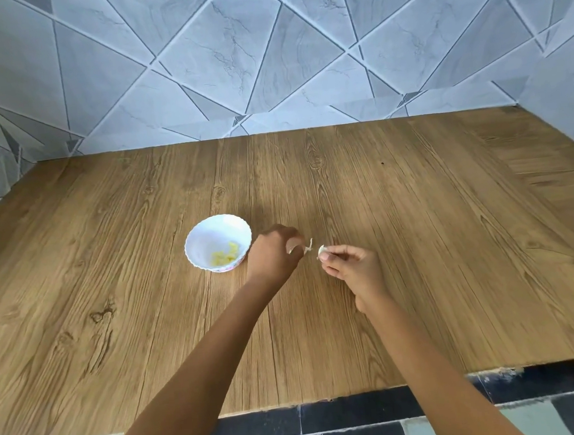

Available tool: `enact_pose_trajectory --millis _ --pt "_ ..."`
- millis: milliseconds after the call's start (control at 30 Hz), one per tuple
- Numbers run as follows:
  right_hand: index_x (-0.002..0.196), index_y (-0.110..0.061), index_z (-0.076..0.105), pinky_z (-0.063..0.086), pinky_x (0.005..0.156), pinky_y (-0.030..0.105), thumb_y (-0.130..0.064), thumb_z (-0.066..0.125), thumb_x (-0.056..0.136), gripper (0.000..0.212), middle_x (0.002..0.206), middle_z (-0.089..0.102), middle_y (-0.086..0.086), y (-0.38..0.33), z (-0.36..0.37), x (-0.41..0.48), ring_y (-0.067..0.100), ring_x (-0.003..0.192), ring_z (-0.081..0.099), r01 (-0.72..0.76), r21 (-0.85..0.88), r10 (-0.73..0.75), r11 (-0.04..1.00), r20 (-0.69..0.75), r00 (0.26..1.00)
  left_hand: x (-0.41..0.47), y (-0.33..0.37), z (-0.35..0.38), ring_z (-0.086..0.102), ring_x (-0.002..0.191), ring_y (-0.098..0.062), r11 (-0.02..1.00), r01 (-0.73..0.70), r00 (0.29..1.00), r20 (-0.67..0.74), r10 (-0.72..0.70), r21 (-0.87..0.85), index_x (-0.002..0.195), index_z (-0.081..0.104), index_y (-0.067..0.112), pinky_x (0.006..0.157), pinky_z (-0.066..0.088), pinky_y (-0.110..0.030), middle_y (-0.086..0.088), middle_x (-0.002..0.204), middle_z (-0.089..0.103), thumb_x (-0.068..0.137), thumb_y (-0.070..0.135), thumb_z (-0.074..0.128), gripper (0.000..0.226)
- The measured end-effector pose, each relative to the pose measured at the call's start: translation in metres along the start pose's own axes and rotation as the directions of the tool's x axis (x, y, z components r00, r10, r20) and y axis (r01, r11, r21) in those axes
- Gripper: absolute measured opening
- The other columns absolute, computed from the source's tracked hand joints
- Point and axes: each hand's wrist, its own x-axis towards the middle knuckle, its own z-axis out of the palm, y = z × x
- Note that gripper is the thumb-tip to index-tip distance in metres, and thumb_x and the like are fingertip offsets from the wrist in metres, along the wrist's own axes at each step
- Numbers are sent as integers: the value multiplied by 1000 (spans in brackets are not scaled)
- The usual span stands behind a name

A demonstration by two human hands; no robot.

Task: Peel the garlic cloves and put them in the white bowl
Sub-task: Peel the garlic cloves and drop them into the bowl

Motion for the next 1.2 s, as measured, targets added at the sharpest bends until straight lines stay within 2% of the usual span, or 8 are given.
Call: enact_pose_trajectory --millis 133,267,500,633,700,767,900,1200 --pt "90 -4 71 55 66 19 -1 72 79 12 81 72 5 -2 3 -4 12 73 70 12 12 -13 1000 27 1000 -13 12 -4 58 64 3 926 139 990 67 -123 -352 89 74 14 65 44 -12 11 74 68 85 17 68 8" --pt "86 -7 71 54 66 18 -3 73 78 9 75 72 2 -3 6 -8 11 73 70 -6 8 6 1000 29 1000 -17 11 -3 62 61 -11 871 210 977 131 -169 -444 84 72 12 69 54 -31 -7 67 69 83 15 70 4" --pt "91 -1 69 54 66 17 -1 68 82 9 82 72 8 -2 13 -7 12 75 71 -79 84 71 993 95 993 -18 8 -7 65 65 -18 649 405 913 246 -327 -644 80 66 1 63 56 -26 -13 74 68 88 3 60 10" --pt "88 -4 70 57 72 25 -2 68 83 6 71 67 4 5 8 2 14 67 63 74 -101 -74 992 5 997 -21 -1 -12 64 69 -25 594 437 889 223 -401 -675 88 63 -3 75 55 -39 -17 76 68 88 1 56 8" --pt "89 -8 73 54 70 20 -8 70 83 7 74 69 -2 11 4 9 9 64 61 293 -408 -292 865 65 954 -24 -5 -16 64 68 -22 615 420 900 218 -378 -667 93 64 2 72 56 -35 -12 75 68 88 2 57 8" --pt "94 -9 74 53 69 19 -10 70 83 12 83 72 -1 17 4 13 8 69 63 457 -617 -428 641 206 880 -26 -8 -18 63 67 -20 624 418 903 229 -362 -661 96 65 7 69 56 -31 -9 74 68 90 3 57 11" --pt "99 -12 73 54 70 40 -8 66 85 17 101 70 1 26 5 16 23 87 64 554 -737 -481 387 351 803 -33 -13 -18 63 68 -20 617 434 895 234 -380 -657 92 69 7 73 56 -32 -6 70 66 90 3 58 12" --pt "106 -13 69 52 72 28 -10 67 84 22 98 71 -2 13 -2 -11 14 87 66 572 -670 -561 473 272 782 -55 -9 -28 63 66 -17 555 421 881 177 -439 -718 99 64 1 69 56 -28 -10 75 66 91 -1 54 13"
